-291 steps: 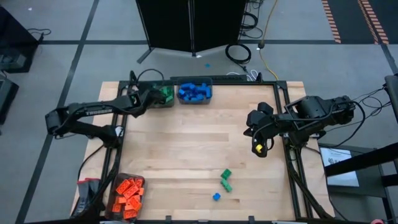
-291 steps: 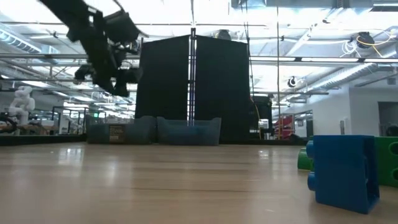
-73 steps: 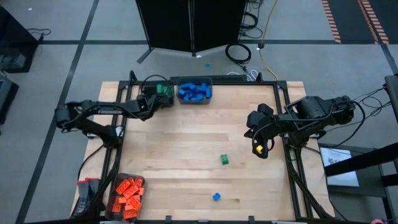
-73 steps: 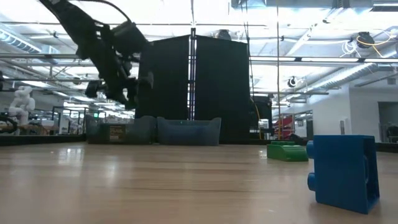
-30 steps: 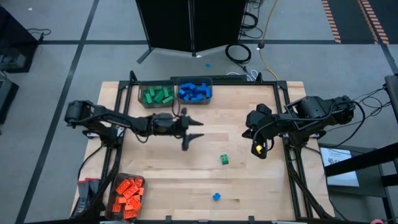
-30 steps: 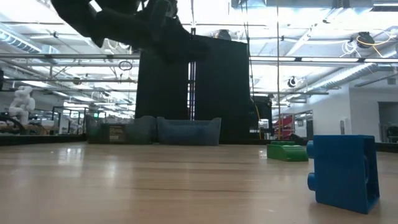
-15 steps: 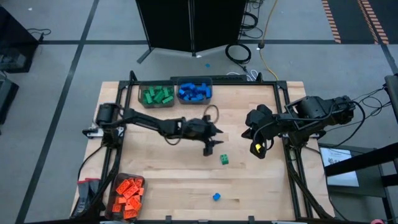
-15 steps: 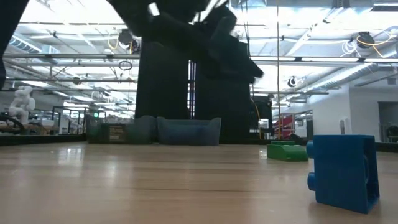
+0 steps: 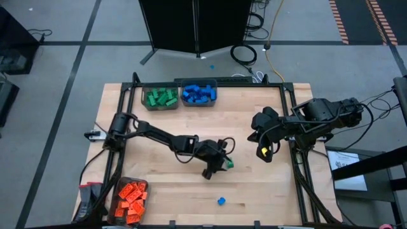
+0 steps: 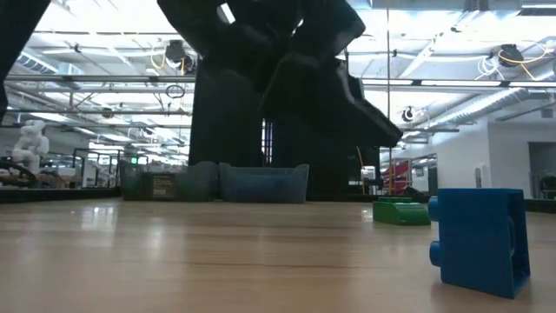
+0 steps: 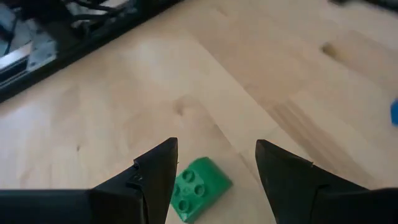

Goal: Sort blocks
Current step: Put the green gamepiece into the top left black bin

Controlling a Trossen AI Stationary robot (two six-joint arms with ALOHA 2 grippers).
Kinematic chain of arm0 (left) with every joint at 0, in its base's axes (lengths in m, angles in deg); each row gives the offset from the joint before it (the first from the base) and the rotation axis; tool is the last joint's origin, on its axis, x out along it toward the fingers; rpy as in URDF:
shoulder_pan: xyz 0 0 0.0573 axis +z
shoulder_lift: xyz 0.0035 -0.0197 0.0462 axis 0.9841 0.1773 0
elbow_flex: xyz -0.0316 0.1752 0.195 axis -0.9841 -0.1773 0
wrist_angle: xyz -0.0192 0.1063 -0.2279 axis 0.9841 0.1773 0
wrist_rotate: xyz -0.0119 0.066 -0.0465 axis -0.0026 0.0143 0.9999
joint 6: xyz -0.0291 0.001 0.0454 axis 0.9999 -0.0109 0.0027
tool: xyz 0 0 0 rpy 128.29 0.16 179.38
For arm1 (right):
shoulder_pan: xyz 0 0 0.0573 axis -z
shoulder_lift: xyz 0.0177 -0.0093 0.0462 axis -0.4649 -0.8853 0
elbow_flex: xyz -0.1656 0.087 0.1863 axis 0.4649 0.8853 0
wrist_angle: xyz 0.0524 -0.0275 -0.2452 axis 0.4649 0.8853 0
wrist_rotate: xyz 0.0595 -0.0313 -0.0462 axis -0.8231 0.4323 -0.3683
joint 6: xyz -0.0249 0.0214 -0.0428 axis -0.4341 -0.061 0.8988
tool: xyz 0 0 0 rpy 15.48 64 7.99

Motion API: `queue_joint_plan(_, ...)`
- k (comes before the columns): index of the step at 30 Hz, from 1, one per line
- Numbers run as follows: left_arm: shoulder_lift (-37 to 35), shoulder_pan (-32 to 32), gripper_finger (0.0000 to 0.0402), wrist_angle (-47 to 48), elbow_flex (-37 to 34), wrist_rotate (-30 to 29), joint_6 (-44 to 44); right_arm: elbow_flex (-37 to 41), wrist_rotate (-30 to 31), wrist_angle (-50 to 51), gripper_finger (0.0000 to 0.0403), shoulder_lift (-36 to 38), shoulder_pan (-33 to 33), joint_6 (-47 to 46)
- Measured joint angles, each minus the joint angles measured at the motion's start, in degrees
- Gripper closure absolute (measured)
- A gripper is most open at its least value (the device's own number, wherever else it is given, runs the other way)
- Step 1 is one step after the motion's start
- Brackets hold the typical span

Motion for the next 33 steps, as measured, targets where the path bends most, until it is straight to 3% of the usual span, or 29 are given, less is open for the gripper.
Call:
queue_joint_plan(10,3.14,1.86,0.0184,5.95,5.63,0.37,-7.54,0.0,0.02,0.07,0.0403,0.0,0.02,1.08)
queue_joint_plan(15,4.85,2.82,0.0184,5.61,10.28,1.11,-5.08,0.0,0.04,0.09,0.0403,0.01,0.01,1.43)
queue_joint_plan(19,6.95,2.89,0.0184,6.02,12.86,1.87,1.34,0.0,0.04,0.48,0.0403,0.02,0.0,1.48)
queue_joint_plan(25,8.53,2.6,0.0184,7.29,13.9,-3.85,22.49,0.0,0.07,0.85,0.0403,0.02,0.0,1.65)
queue_joint_plan(33,9.14,0.35,0.0184,8.47,13.81,-11.74,31.15,0.0,0.06,1.45,0.0403,0.02,0.01,2.97)
